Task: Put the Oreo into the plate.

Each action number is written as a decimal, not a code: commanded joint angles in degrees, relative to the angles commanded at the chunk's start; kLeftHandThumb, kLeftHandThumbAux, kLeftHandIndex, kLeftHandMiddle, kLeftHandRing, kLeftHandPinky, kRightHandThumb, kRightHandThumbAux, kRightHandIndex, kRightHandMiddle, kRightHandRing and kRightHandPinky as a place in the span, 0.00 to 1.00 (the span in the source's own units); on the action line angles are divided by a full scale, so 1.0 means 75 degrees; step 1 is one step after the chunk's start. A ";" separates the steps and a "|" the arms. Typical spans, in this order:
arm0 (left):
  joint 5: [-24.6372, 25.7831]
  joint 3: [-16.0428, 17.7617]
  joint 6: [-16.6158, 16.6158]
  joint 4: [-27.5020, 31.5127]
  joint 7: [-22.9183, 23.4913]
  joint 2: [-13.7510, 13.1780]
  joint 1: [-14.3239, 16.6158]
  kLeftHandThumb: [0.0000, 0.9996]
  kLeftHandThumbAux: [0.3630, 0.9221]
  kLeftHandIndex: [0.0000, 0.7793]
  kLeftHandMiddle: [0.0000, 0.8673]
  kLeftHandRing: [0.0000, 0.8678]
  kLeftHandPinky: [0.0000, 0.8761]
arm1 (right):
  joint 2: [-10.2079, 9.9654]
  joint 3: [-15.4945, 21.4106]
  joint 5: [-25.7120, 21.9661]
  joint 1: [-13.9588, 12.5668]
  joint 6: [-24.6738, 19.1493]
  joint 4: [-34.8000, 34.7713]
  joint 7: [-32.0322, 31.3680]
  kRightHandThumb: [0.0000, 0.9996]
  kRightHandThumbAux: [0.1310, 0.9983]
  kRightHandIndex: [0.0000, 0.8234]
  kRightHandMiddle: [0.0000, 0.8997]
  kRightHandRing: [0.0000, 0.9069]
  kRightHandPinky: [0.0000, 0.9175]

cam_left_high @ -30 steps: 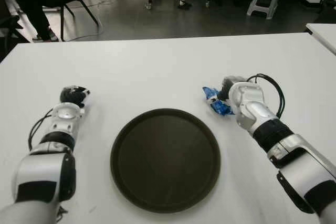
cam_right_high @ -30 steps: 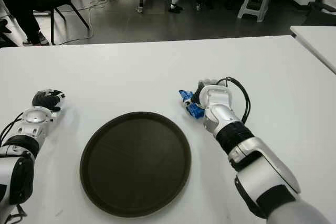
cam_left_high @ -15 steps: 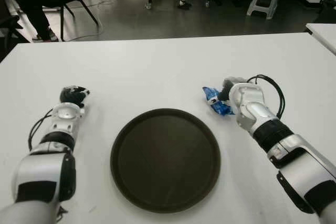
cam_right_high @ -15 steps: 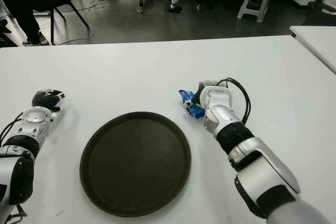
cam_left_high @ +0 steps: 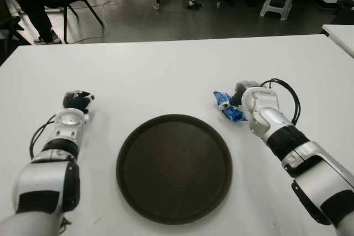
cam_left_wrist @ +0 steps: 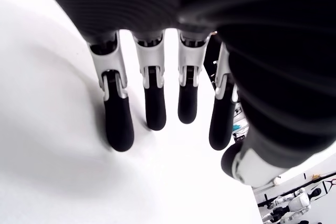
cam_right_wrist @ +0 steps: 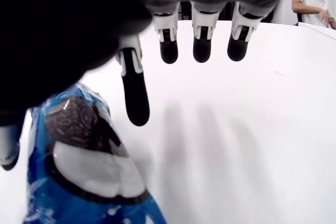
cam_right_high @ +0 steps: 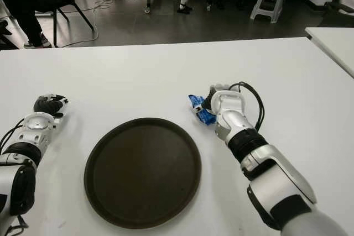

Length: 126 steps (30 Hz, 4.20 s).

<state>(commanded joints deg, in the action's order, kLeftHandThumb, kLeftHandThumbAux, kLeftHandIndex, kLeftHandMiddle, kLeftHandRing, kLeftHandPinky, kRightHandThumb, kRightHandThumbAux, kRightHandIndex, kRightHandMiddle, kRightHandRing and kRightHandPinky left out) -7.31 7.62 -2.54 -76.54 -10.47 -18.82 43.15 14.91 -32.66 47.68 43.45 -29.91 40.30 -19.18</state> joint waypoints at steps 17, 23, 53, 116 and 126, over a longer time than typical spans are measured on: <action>-0.0050 -0.0048 0.0014 0.0004 -0.0044 -0.0014 -0.0001 0.69 0.62 0.53 0.25 0.23 0.12 | 0.0036 -0.0156 0.0073 0.0021 0.0075 0.0012 -0.0162 0.00 0.36 0.54 0.03 0.00 0.00; -0.0039 -0.0043 0.0004 0.0001 -0.0013 -0.0018 -0.0008 0.70 0.62 0.53 0.28 0.25 0.12 | -0.0008 -0.0155 0.0062 -0.0003 0.0054 0.0013 -0.0141 0.00 0.39 0.53 0.04 0.00 0.00; 0.0022 0.0021 -0.0006 0.0016 0.0020 -0.0007 0.0001 0.70 0.62 0.53 0.27 0.24 0.12 | -0.0252 -0.0388 0.0045 0.0073 0.0356 0.0575 -0.0079 0.00 0.37 0.61 0.04 0.00 0.00; -0.0170 -0.0212 0.0098 0.0013 -0.0089 -0.0061 -0.0002 0.69 0.62 0.52 0.24 0.23 0.12 | -0.0395 -0.0240 -0.0072 0.0022 0.1370 0.1689 0.1945 0.70 0.67 0.52 0.09 0.00 0.00; -0.0154 -0.0217 0.0061 0.0019 -0.0071 -0.0062 -0.0010 0.69 0.63 0.53 0.24 0.23 0.12 | -0.0394 -0.0107 -0.0216 -0.0022 0.1466 0.1672 0.2090 0.71 0.67 0.52 0.09 0.00 0.00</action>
<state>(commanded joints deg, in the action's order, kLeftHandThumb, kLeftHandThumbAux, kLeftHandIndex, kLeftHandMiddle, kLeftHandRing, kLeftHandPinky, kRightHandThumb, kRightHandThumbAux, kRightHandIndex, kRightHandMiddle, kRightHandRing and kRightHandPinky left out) -8.47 5.99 -2.08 -76.39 -11.00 -19.28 43.08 11.96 -33.46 46.06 43.29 -18.91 52.84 -3.51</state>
